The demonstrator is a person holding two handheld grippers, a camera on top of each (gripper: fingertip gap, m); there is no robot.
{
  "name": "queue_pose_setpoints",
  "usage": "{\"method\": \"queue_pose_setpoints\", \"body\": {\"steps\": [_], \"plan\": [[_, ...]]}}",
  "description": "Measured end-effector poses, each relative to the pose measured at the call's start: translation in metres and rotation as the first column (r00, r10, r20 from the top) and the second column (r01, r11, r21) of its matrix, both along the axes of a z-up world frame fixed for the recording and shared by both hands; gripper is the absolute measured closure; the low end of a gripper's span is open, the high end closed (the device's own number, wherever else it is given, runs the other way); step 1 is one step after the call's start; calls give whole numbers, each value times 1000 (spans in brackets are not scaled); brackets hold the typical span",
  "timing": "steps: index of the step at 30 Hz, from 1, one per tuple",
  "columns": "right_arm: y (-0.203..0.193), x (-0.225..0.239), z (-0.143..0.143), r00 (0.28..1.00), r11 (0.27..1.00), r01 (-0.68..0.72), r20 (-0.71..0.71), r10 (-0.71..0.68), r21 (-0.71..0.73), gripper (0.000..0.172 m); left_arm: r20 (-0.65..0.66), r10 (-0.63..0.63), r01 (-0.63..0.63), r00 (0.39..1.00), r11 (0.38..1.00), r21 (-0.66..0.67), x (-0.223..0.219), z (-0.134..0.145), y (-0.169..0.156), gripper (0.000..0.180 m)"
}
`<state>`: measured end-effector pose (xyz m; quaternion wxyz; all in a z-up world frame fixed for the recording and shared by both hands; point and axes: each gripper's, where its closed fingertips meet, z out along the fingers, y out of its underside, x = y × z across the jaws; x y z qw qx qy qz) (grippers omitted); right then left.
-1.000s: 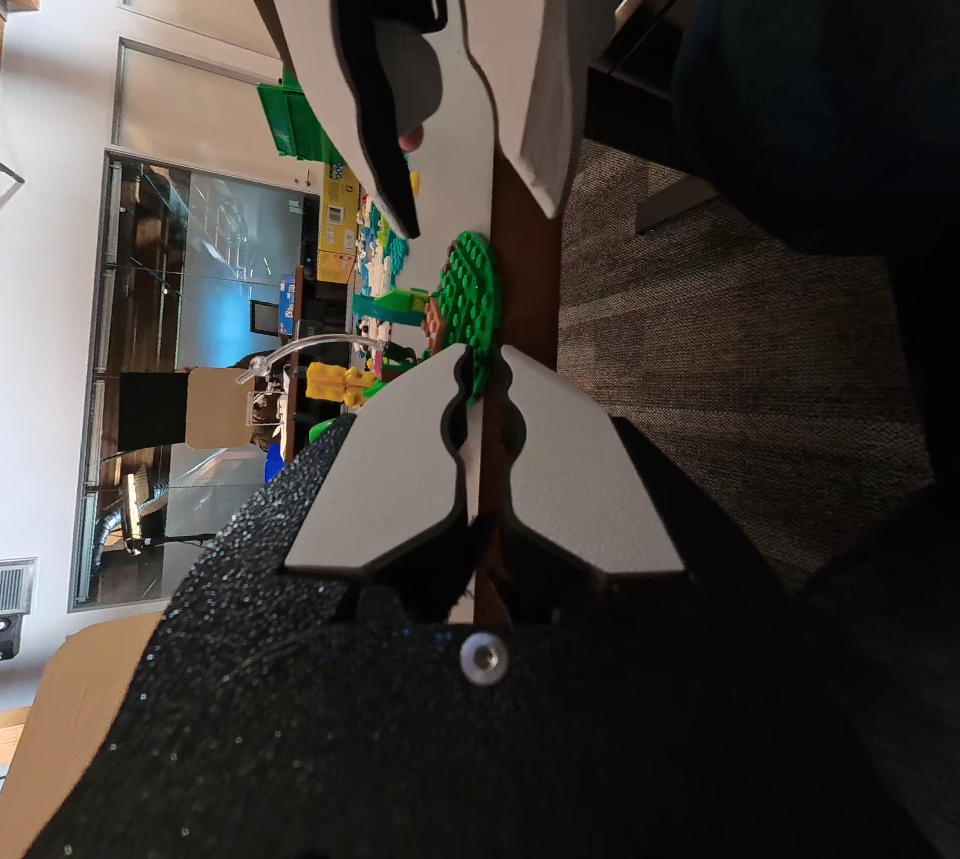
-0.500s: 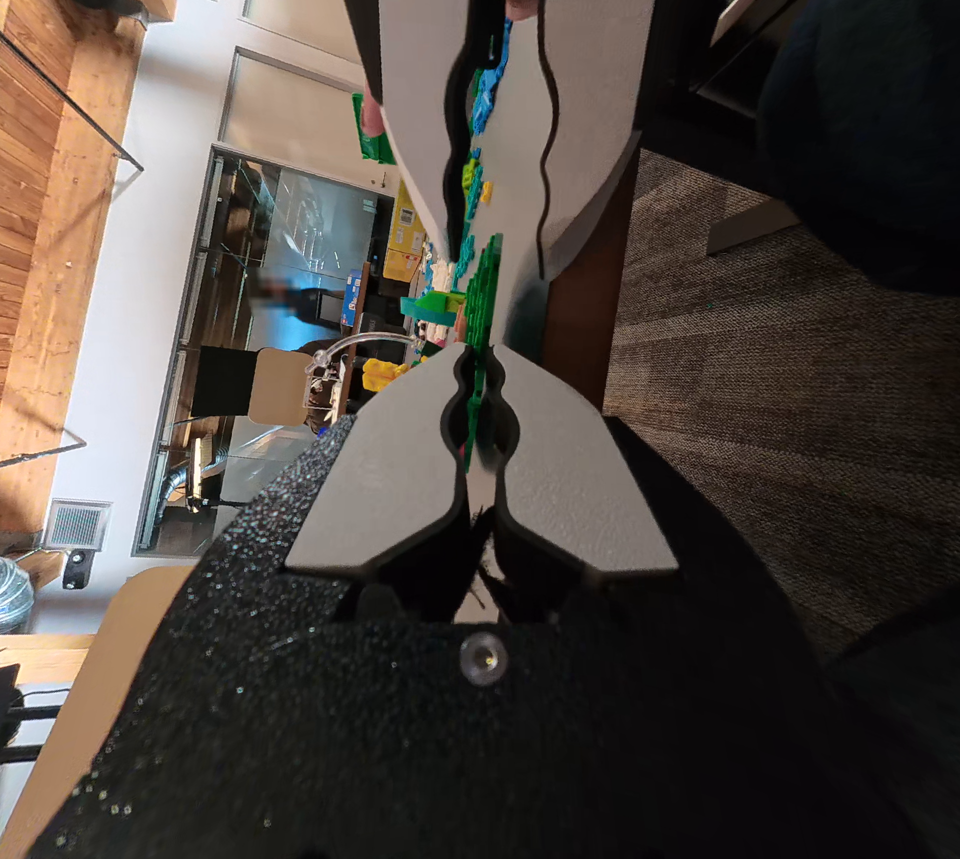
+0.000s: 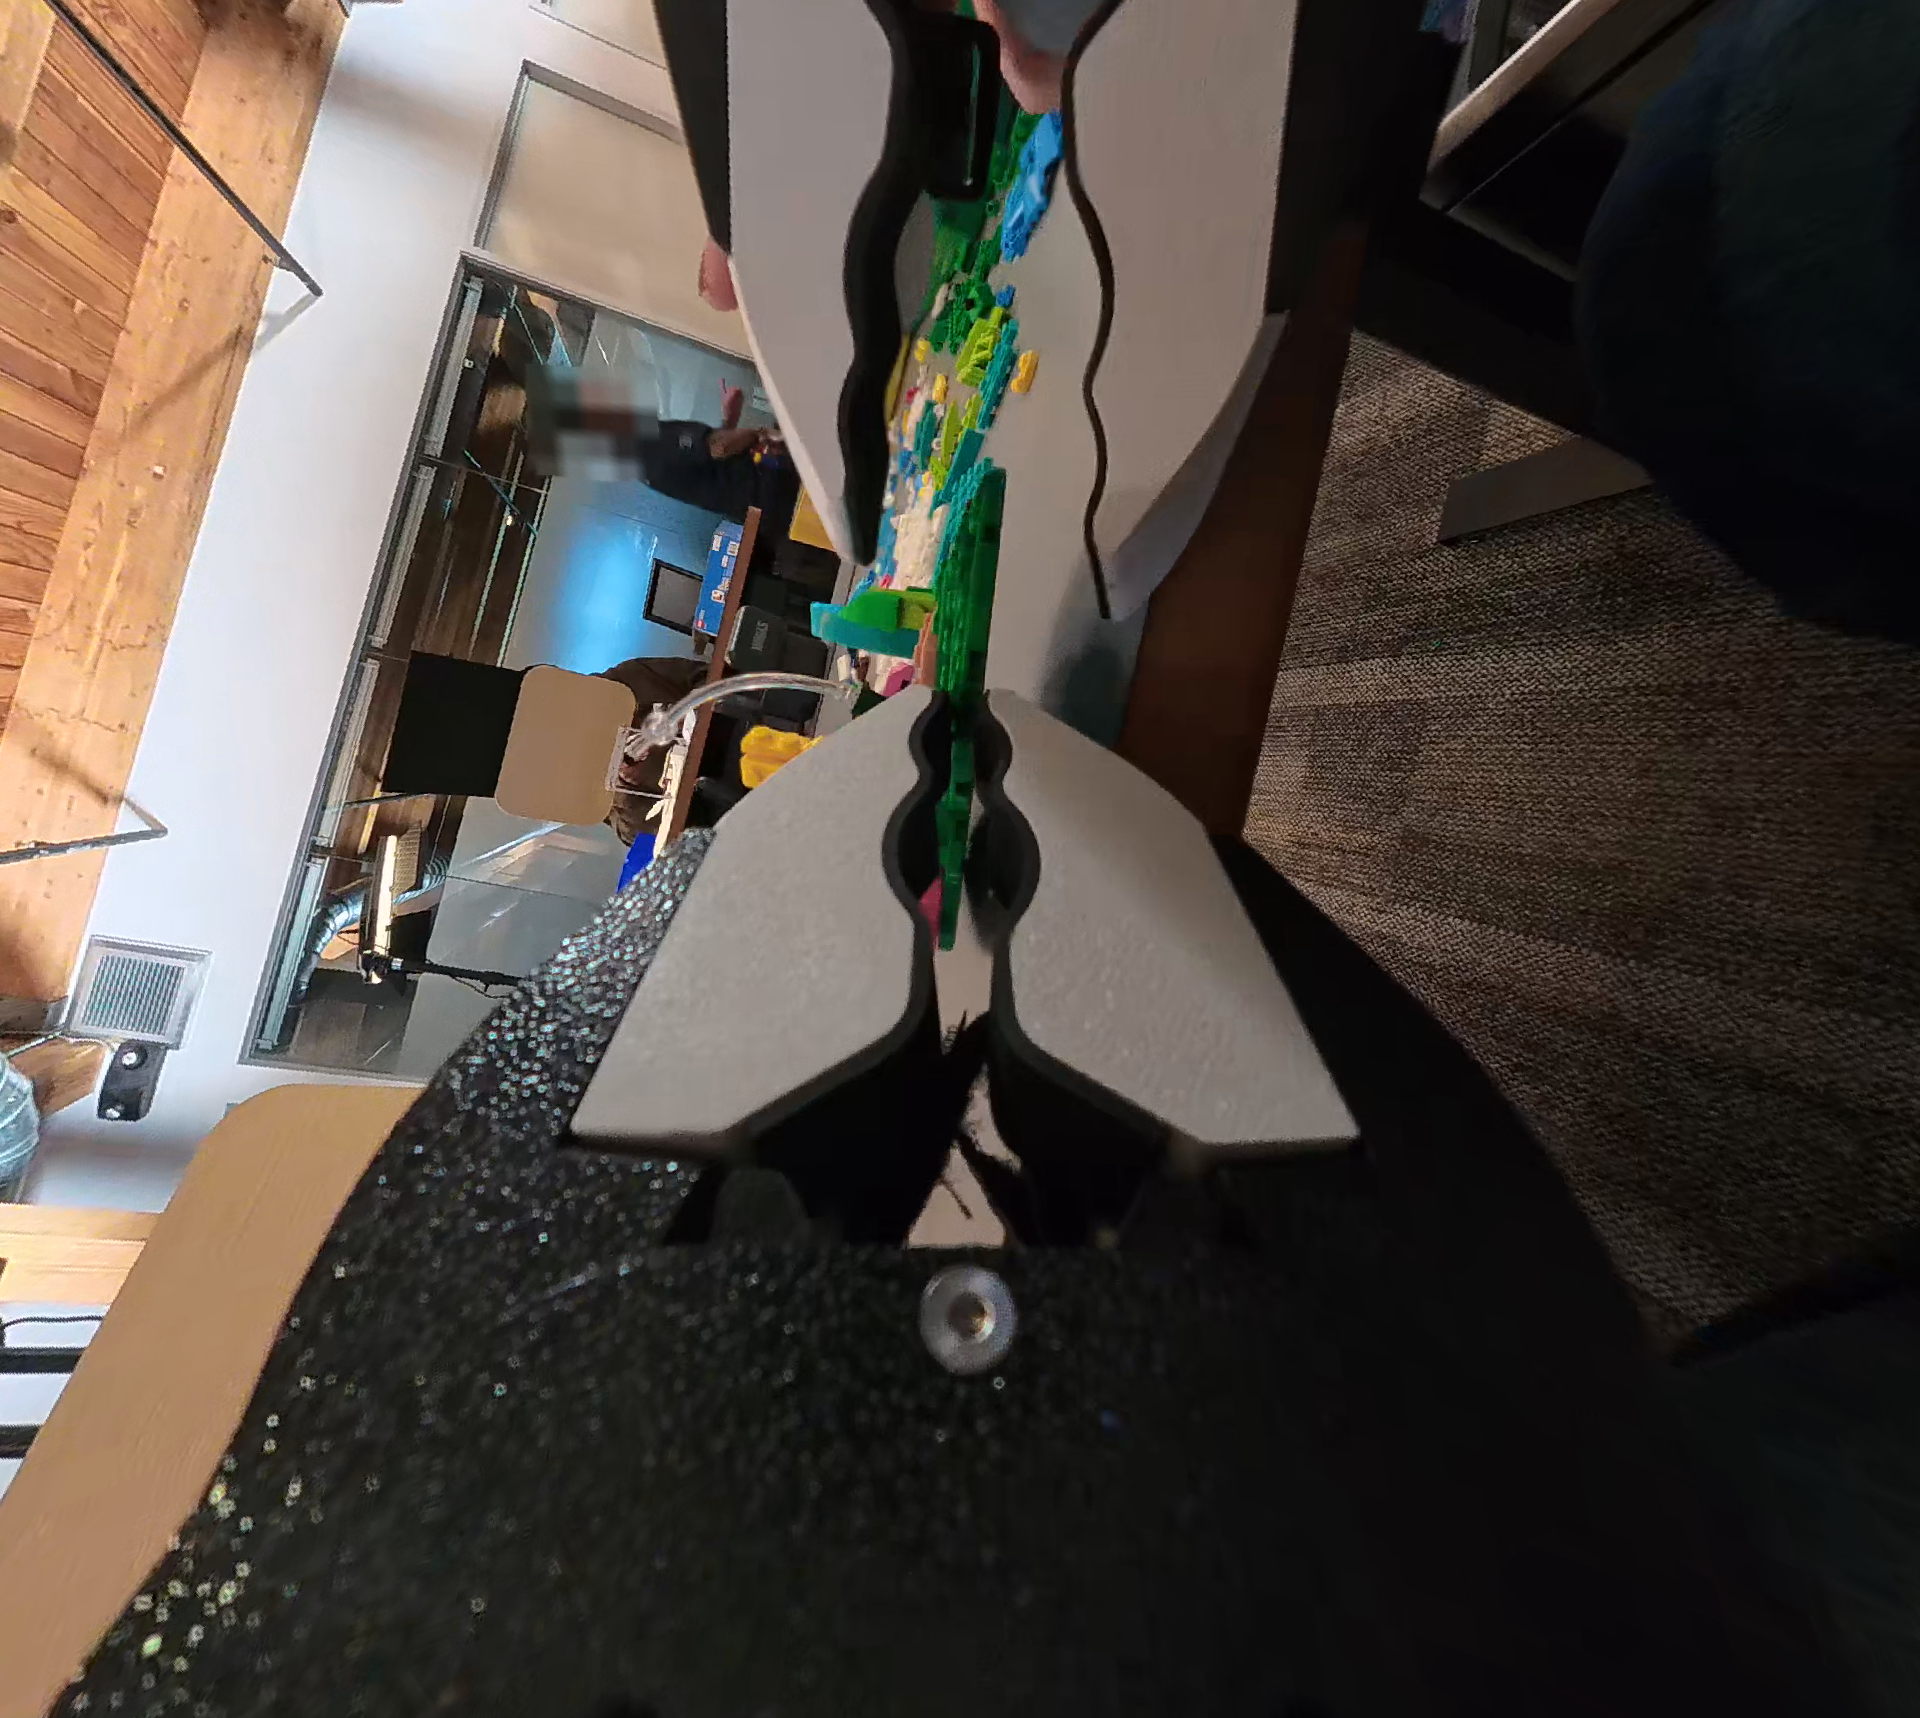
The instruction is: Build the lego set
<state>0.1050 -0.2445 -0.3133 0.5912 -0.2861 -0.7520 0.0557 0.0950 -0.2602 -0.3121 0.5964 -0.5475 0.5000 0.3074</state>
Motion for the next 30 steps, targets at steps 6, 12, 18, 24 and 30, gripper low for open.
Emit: {"method": "queue_pose_setpoints", "body": {"steps": [6, 12, 18, 24, 30], "plan": [[0, 1, 10, 997, 994, -57, 60, 52, 96, 130, -11, 14, -14, 1000, 1000, 13, -6, 1, 1, 177], [15, -5, 4, 994, 975, -59, 101, 38, 216, 131, -43, 14, -12, 999, 999, 47, -7, 7, 3, 176], [12, -16, 20, 998, 938, -66, 6, 68, 341, 132, -39, 13, -9, 999, 996, 91, -8, 28, 4, 176], [13, -22, 44, 988, 881, -25, -125, 95, 472, 148, -63, -12, 20, 998, 991, 132, -6, 46, 6, 176], [22, -24, 52, 986, 892, -2, -148, 77, 451, 144, -91, -44, 57, 995, 988, 147, 0, 50, 7, 176]]}}
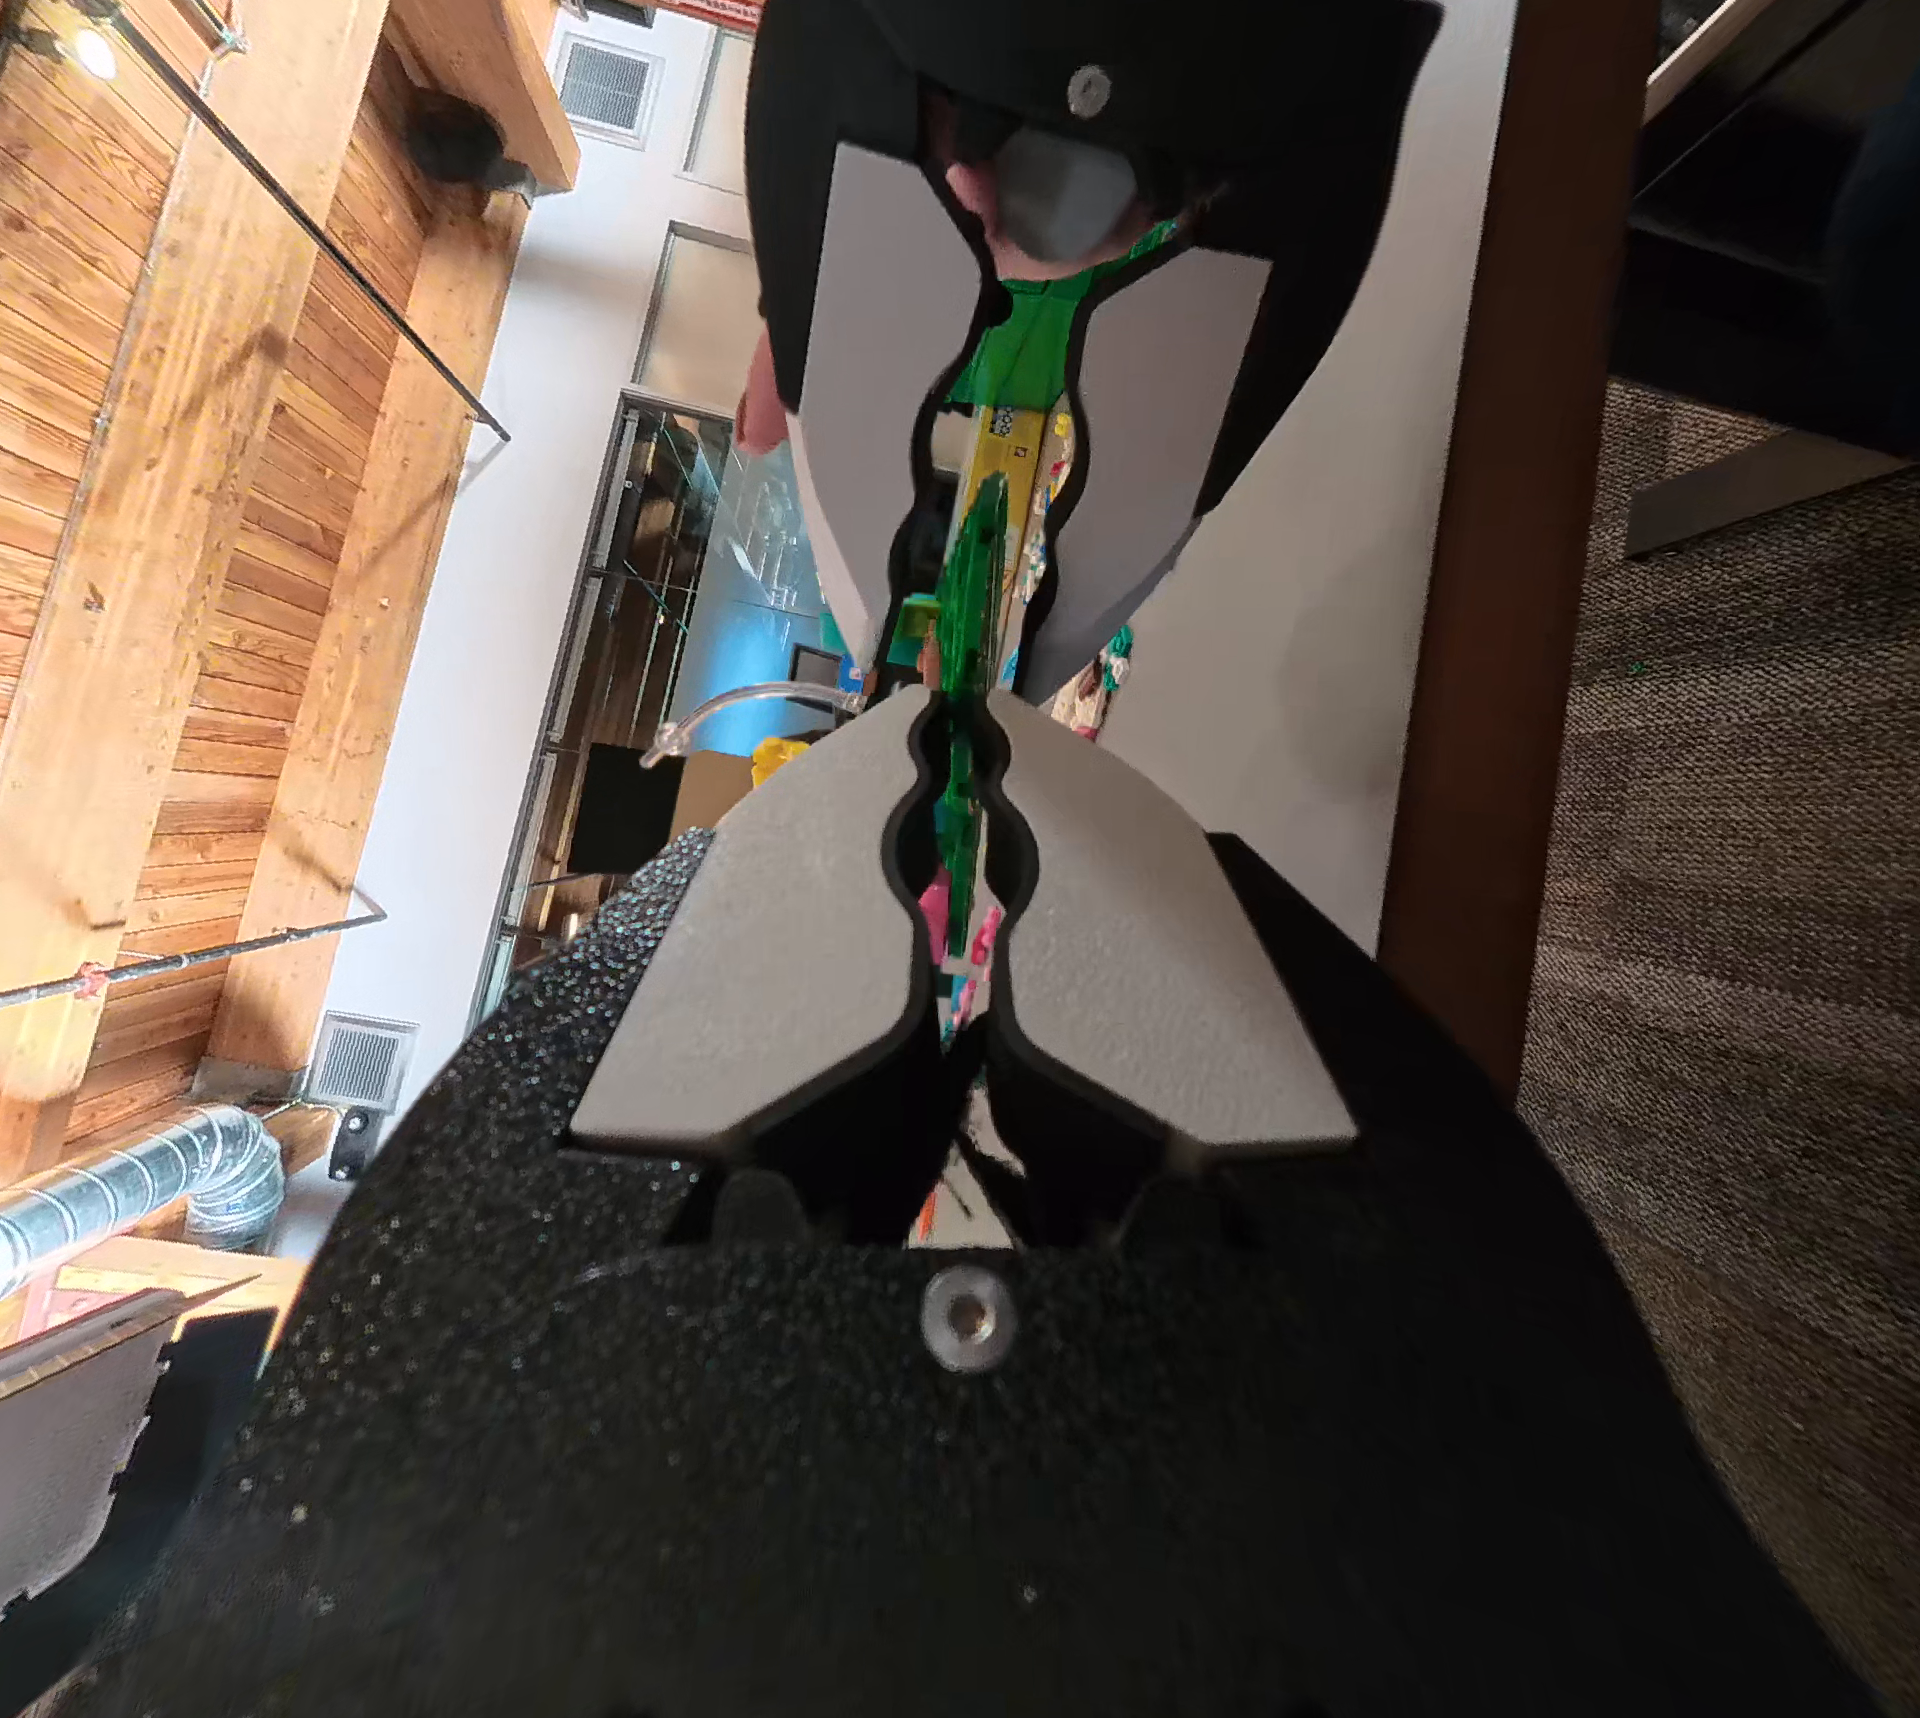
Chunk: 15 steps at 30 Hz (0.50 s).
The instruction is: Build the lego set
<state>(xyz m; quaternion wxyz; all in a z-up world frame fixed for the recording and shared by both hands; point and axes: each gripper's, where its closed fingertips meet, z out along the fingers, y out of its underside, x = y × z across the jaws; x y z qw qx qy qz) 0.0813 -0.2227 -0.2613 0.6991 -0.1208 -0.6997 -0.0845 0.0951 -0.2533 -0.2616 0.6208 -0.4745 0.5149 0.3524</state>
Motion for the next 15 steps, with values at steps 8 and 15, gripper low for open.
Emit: {"method": "queue_pose_setpoints", "body": {"steps": [8, 15], "plan": [[9, -2, 5, 1000, 998, 0, -19, 1, 68, 156, -10, -24, 24, 1000, 999, 23, 0, 5, 7, 176], [23, -6, 7, 1000, 997, 7, -8, -6, 78, 157, -51, -32, 34, 998, 999, 30, -5, 6, 21, 176]]}}
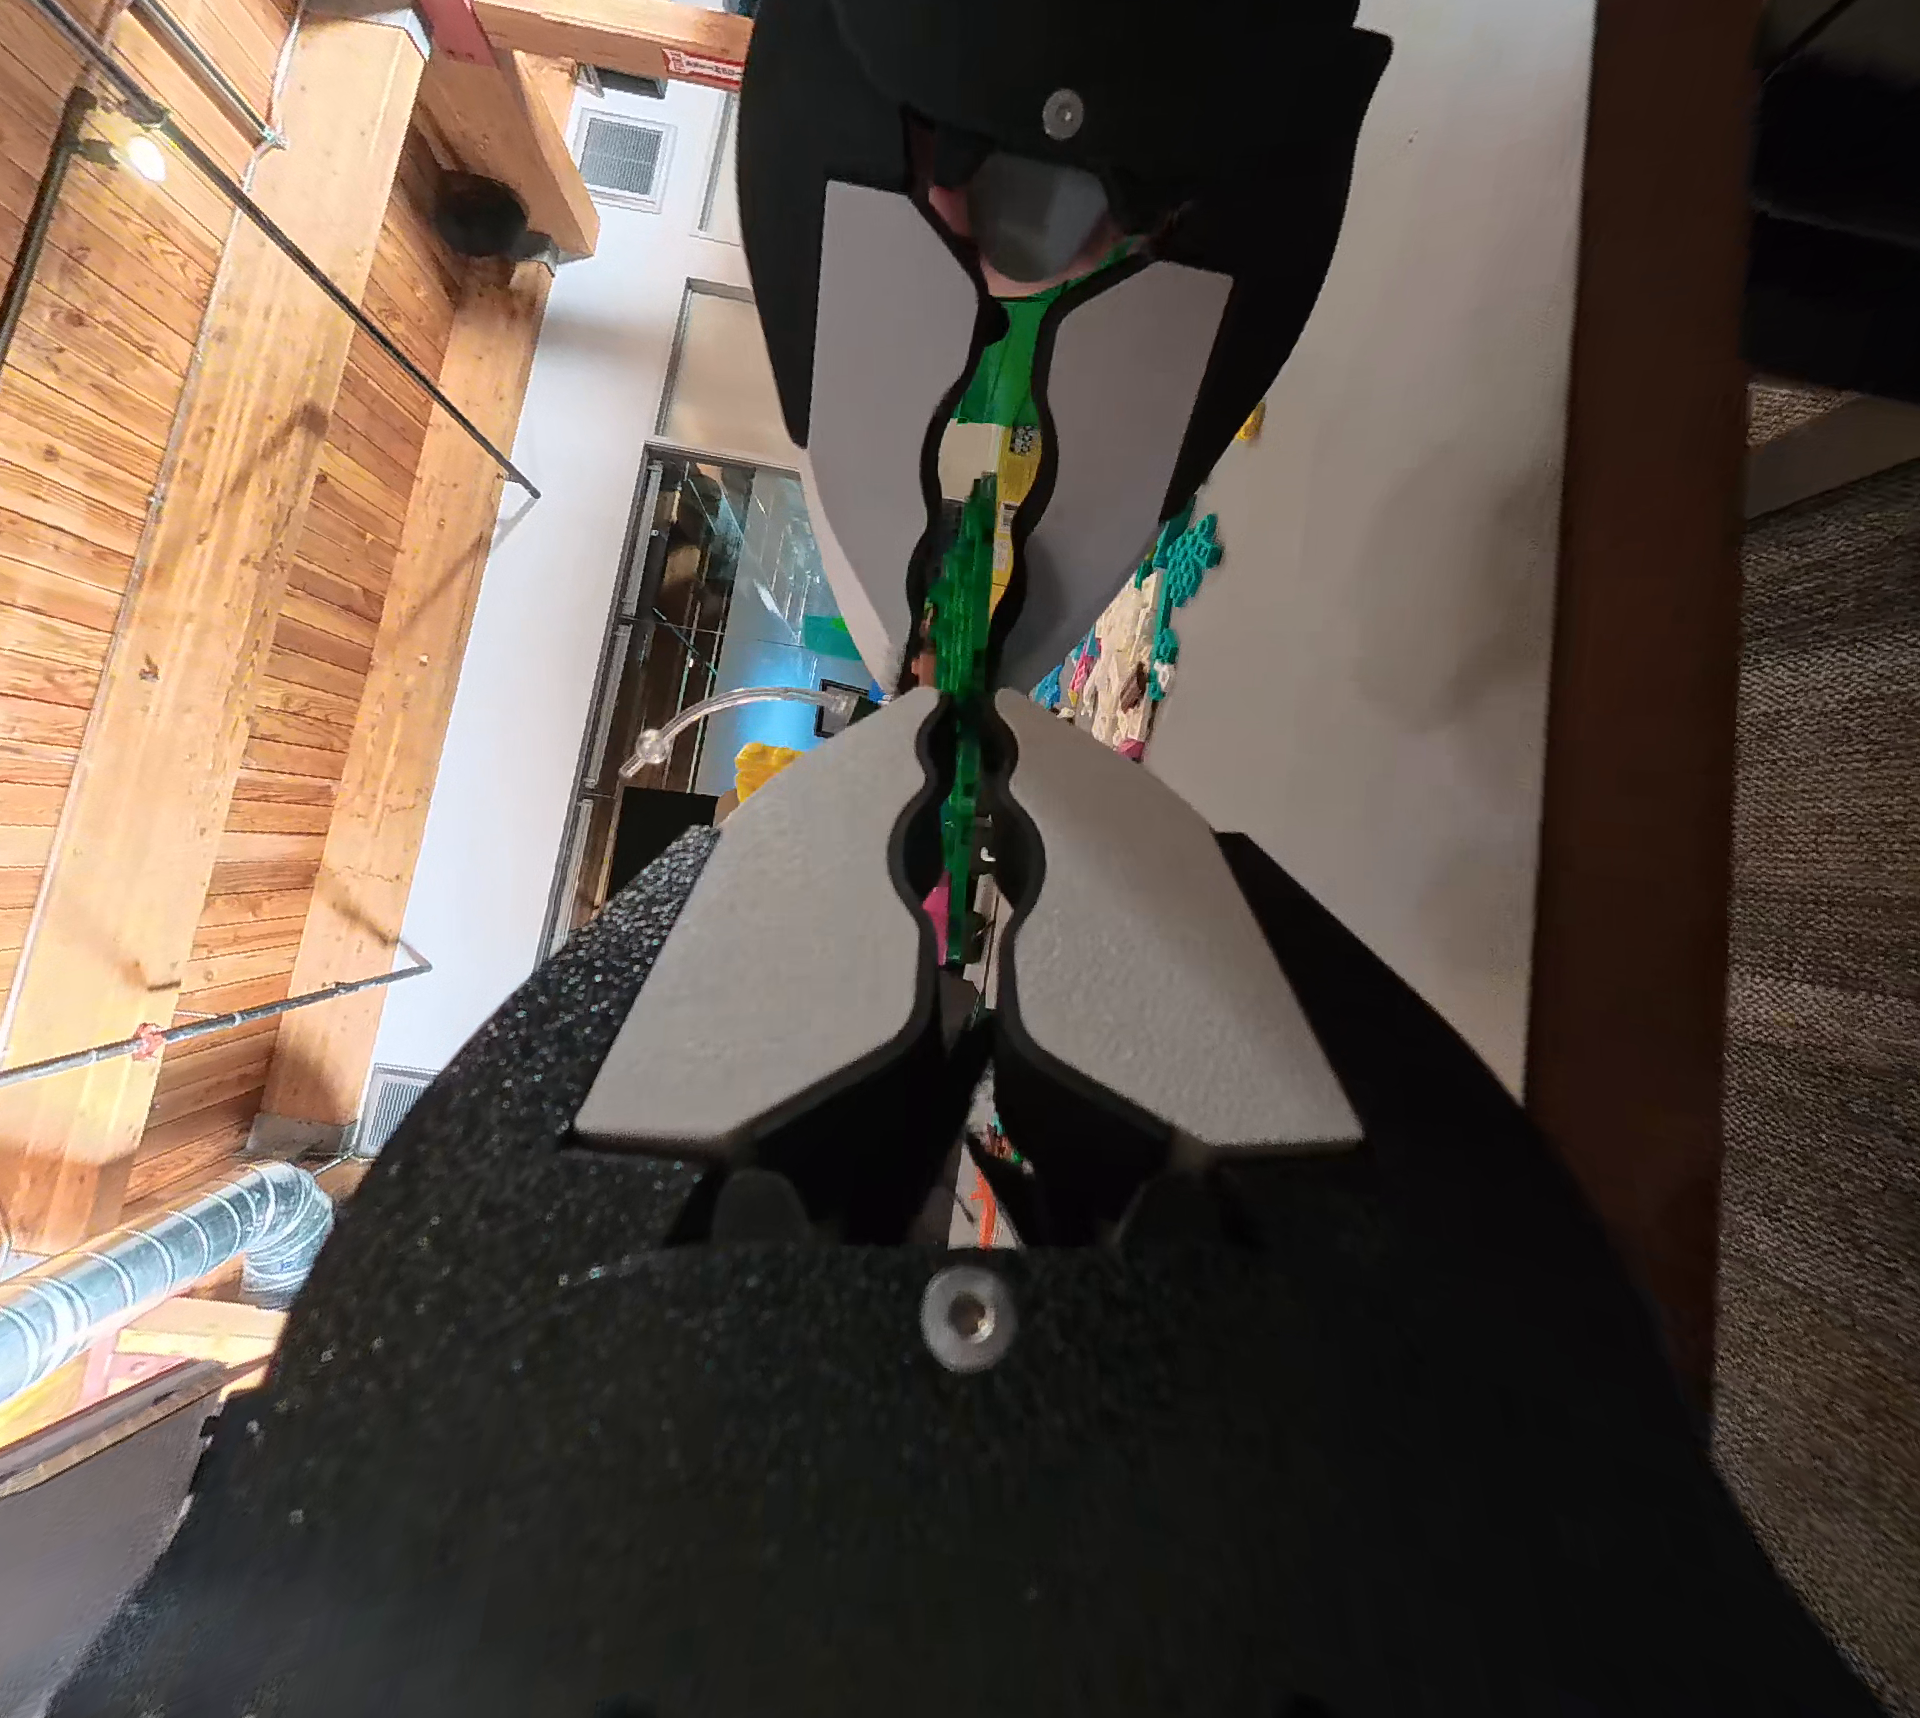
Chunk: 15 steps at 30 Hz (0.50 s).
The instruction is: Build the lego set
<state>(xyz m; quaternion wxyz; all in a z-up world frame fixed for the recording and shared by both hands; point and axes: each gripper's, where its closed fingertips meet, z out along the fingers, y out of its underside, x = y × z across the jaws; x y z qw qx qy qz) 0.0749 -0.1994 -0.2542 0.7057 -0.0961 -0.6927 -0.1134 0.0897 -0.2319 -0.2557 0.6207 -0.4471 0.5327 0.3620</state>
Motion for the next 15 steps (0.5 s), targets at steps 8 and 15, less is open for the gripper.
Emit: {"method": "queue_pose_setpoints", "body": {"steps": [8, 15], "plan": [[20, -7, 0, 1000, 1000, 6, 5, -6, -29, 158, 18, -8, 8, 1000, 1000, -5, -10, 0, 16, 152], [29, -11, -6, 999, 999, -10, 30, 12, -46, 158, -37, 16, -20, 999, 994, -106, -25, -13, 37, 135]]}}
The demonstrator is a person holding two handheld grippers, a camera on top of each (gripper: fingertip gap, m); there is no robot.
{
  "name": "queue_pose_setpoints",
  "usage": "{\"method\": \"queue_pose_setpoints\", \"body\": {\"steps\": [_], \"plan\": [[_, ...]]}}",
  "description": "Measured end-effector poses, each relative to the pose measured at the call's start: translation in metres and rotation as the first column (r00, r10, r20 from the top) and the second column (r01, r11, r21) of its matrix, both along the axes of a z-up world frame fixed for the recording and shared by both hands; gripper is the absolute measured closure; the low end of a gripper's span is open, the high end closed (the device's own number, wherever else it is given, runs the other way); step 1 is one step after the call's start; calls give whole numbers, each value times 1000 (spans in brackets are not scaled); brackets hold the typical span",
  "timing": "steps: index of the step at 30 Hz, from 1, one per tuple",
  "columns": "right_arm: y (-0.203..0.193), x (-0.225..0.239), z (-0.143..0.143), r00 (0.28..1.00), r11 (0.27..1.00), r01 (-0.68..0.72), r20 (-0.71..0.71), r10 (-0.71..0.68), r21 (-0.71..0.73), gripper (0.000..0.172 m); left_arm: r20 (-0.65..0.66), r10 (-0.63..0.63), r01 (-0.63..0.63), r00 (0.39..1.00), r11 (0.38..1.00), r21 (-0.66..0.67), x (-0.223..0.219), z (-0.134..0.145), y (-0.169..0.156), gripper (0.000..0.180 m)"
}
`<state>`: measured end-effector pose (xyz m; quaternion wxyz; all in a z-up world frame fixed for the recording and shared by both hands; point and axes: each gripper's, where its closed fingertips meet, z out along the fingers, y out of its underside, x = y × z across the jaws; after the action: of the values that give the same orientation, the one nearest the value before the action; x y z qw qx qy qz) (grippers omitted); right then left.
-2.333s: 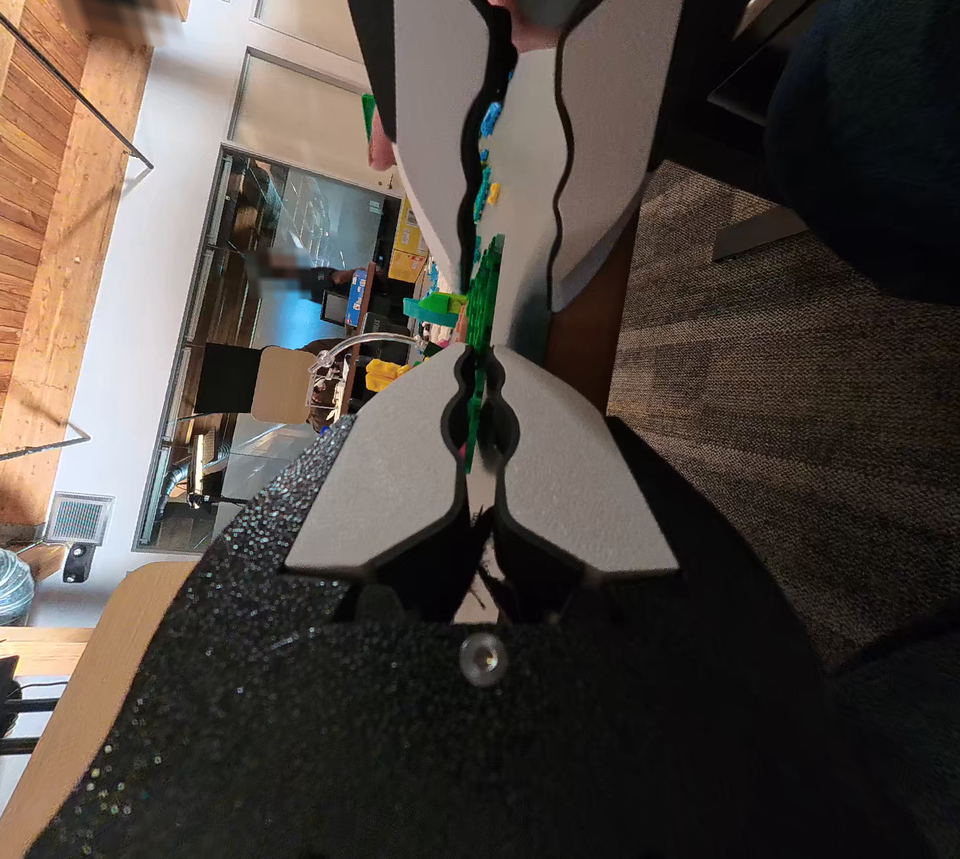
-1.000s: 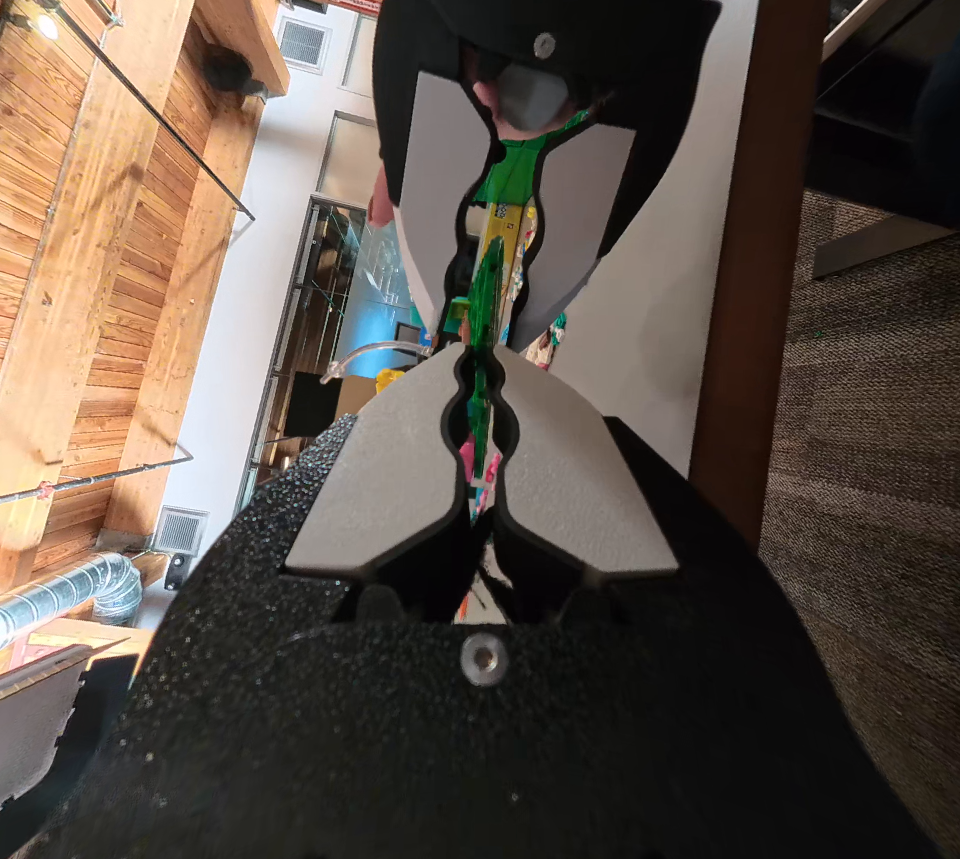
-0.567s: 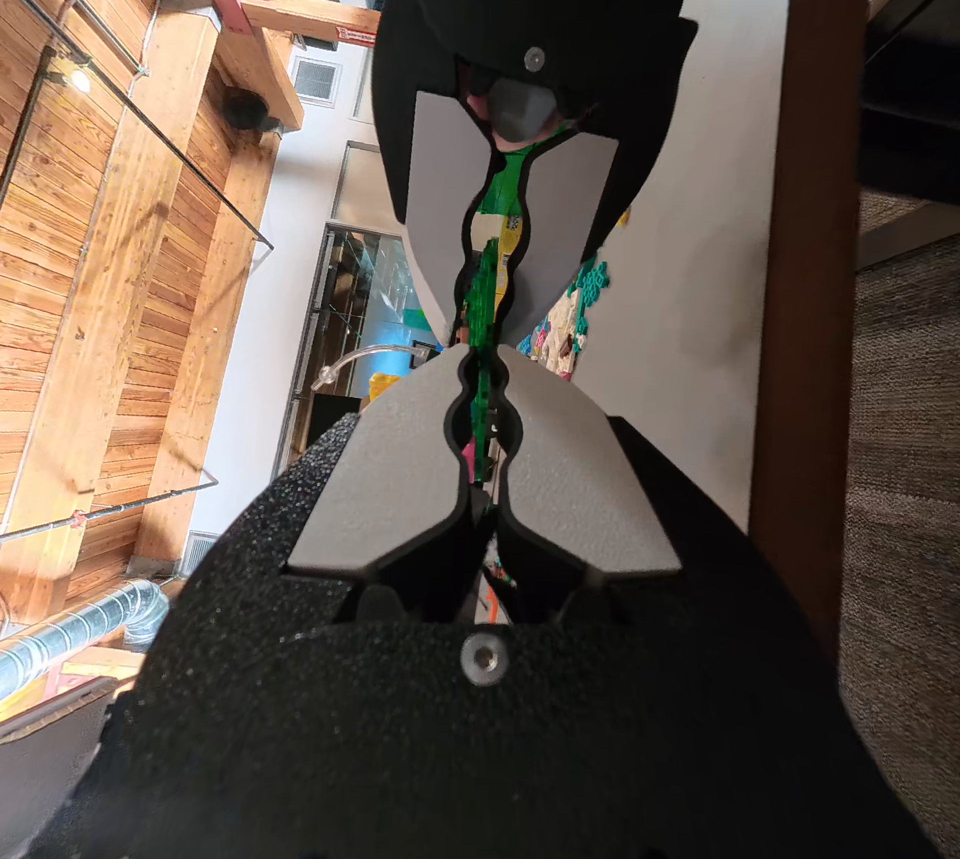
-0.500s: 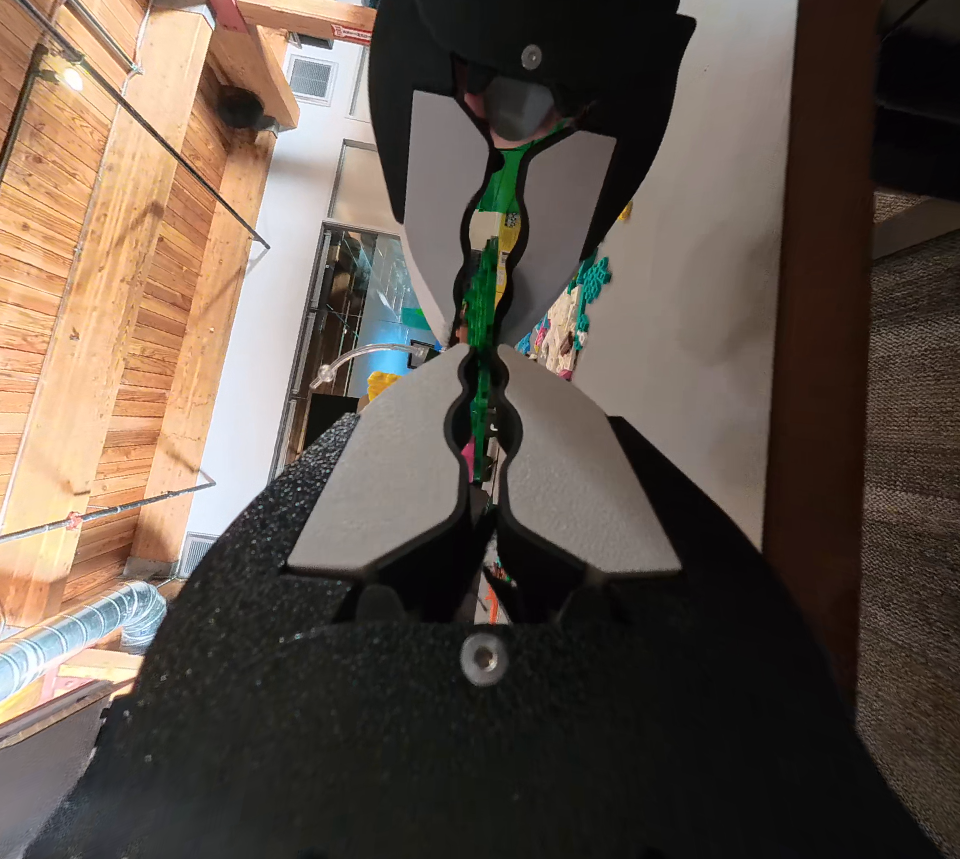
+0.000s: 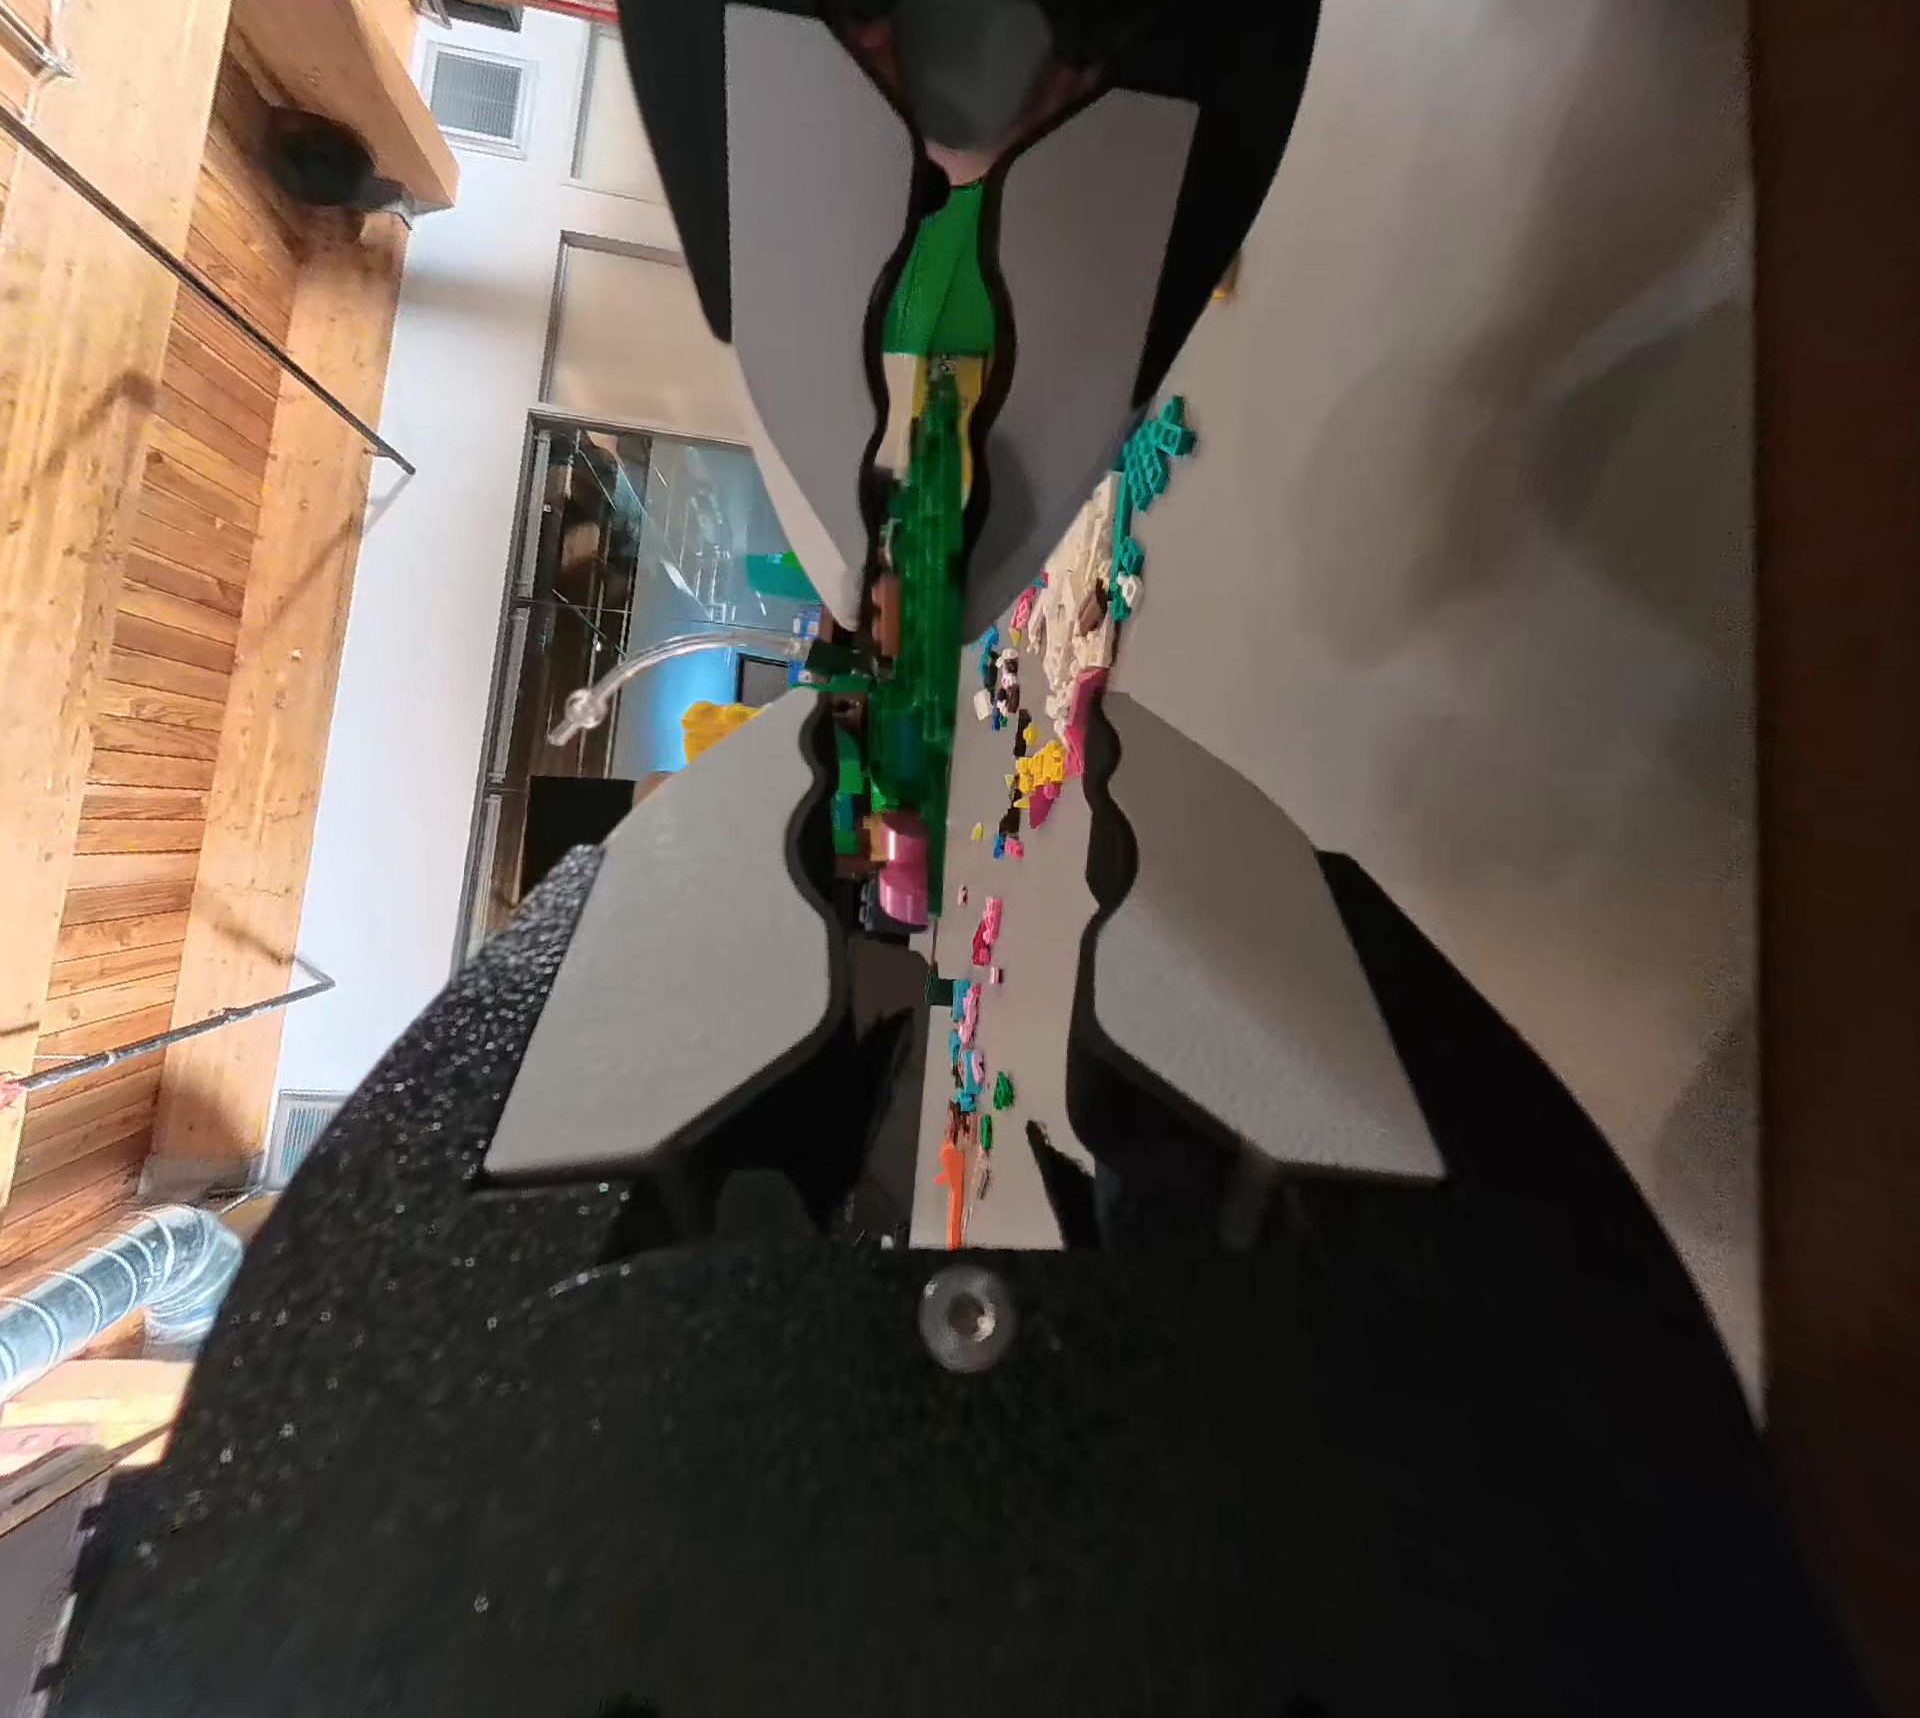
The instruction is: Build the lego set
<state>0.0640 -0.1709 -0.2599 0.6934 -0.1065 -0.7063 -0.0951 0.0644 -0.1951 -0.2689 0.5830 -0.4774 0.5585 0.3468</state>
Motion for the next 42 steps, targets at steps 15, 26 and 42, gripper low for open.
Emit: {"method": "queue_pose_setpoints", "body": {"steps": [15, 26, 42], "plan": [[-1, -4, -4, 1000, 1000, -15, 9, 15, -6, 157, -21, 10, -9, 1000, 998, 64, -1, 0, 6, 173], [-3, -5, -5, 1000, 999, 9, 8, -8, -49, 158, 18, 58, -57, 998, 998, -30, -2, -2, 5, 175], [-8, -7, -4, 1000, 996, -11, 15, 13, -87, 158, 59, 54, -56, 997, 997, 46, -5, -2, 0, 174]]}}
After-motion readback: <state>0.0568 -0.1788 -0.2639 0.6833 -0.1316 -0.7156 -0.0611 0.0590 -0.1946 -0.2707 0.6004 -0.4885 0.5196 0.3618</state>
